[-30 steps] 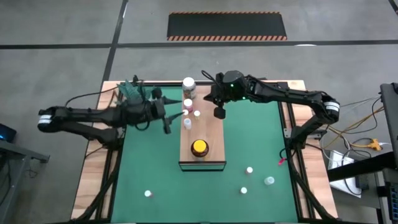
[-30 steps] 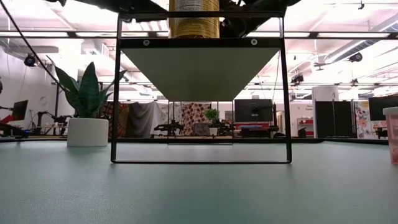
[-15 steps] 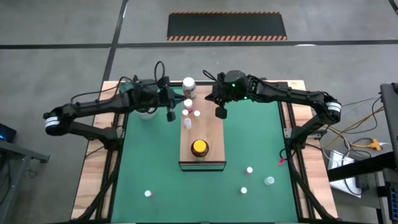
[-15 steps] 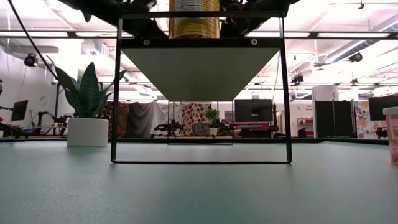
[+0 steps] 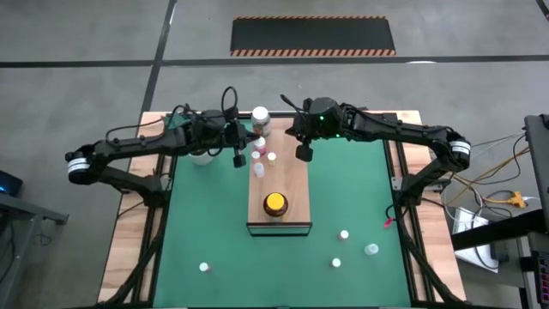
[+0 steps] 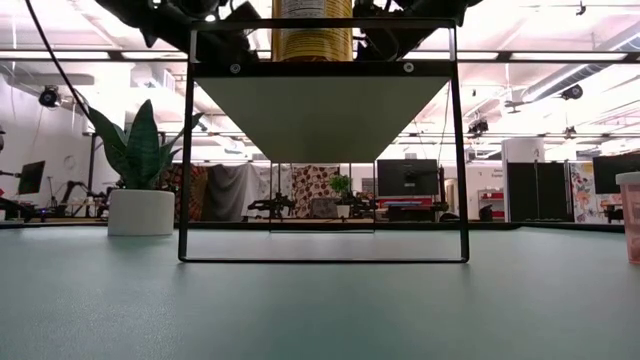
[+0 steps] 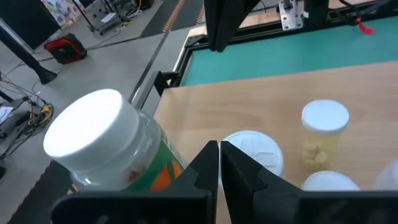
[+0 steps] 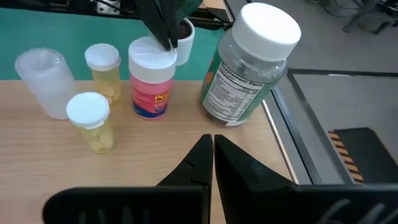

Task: Pick and place medicine bottles onto shelf by color
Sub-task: Put the pink pill bottle on the shelf, then adjust the pill bottles on the shelf

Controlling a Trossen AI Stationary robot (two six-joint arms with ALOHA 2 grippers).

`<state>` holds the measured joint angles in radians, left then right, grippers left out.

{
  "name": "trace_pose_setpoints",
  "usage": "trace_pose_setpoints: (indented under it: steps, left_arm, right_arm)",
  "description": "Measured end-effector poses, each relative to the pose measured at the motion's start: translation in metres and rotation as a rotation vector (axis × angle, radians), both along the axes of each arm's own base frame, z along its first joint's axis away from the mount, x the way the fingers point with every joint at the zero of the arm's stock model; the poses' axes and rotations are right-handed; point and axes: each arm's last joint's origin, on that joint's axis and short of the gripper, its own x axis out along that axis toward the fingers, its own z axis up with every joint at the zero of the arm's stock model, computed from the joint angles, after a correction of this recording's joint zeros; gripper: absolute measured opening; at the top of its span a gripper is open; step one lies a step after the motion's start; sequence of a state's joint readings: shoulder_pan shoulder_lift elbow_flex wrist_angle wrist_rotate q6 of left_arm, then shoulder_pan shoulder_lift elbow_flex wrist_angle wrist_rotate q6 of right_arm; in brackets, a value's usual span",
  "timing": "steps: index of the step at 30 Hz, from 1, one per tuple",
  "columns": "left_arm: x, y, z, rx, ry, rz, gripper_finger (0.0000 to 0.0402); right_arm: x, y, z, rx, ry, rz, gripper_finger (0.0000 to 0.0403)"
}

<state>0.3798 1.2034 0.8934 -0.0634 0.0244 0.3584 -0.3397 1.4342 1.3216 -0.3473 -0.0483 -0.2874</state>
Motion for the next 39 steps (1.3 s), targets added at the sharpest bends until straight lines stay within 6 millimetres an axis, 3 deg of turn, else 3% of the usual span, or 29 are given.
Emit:
trace_pose_setpoints:
  steps: [15, 21, 30, 39]
  left_arm:
    - [-0.004, 0.0, 0.009, 0.036, -0.015, 0.032, 0.0]
    - [-0.023, -0.018, 0.019, -0.009, -0.063, -0.024, 0.0]
    - [-0.045, -0.042, -0.001, -0.101, 0.005, -0.151, 0.0]
    - [-0.037, -0.045, 0.008, -0.058, -0.109, -0.262, 0.0]
  right_arm:
    - [-0.001, 0.001, -0.002, 0.072, 0.005, -0.041, 0.0009]
    - [-0.004, 0.005, -0.005, 0.101, 0.049, -0.042, 0.0009]
    - [-0.008, 0.007, -0.005, 0.116, 0.073, -0.012, 0.0009]
    - [-0.013, 0.008, 0.03, 0.211, 0.071, -0.081, 0.0009]
